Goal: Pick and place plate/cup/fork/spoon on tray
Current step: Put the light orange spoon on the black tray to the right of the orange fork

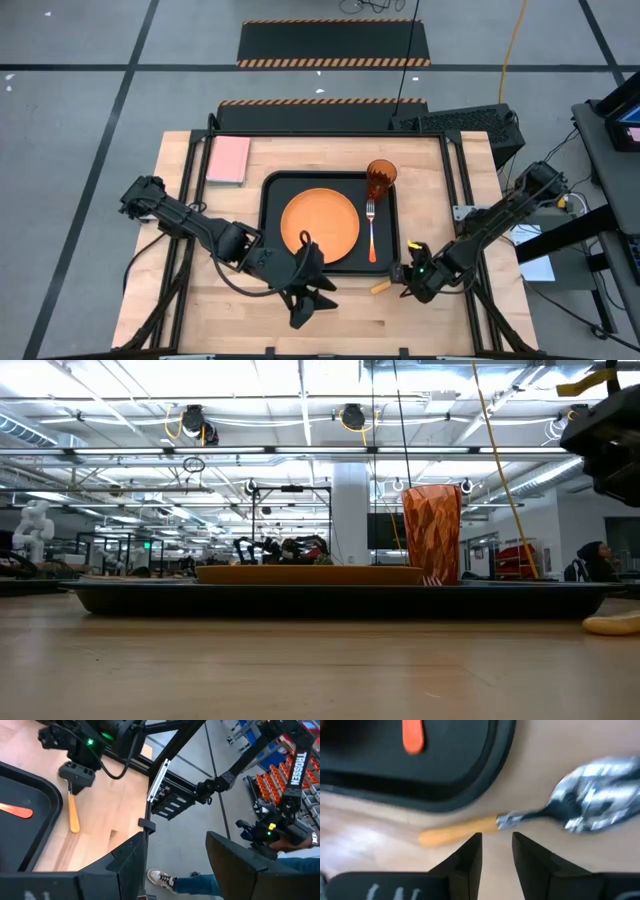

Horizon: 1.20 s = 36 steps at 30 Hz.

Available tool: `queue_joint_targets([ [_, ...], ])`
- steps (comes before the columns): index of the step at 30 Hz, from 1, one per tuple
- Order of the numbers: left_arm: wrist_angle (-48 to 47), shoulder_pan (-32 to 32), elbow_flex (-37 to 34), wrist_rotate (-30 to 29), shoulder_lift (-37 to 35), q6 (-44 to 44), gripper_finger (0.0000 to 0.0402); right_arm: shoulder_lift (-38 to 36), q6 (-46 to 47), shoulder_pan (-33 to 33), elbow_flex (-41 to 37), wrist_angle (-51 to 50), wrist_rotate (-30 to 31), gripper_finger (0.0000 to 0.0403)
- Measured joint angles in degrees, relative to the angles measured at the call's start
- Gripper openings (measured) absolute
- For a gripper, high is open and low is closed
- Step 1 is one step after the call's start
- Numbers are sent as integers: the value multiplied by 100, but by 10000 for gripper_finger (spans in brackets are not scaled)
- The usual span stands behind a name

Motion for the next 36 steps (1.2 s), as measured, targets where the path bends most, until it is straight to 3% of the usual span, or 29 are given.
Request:
queue_joint_targets([
  [11, -2, 57, 0, 5, -2, 132, 211, -93, -97, -15, -2, -623, 359, 100],
  [25, -4, 143, -2, 37, -2, 346, 211, -67, -280, -28, -2, -865, 364, 100],
  [36, -9, 291, -2, 233, -2, 507, 211, -67, -1014, -22, -2, -686, 58, 100],
])
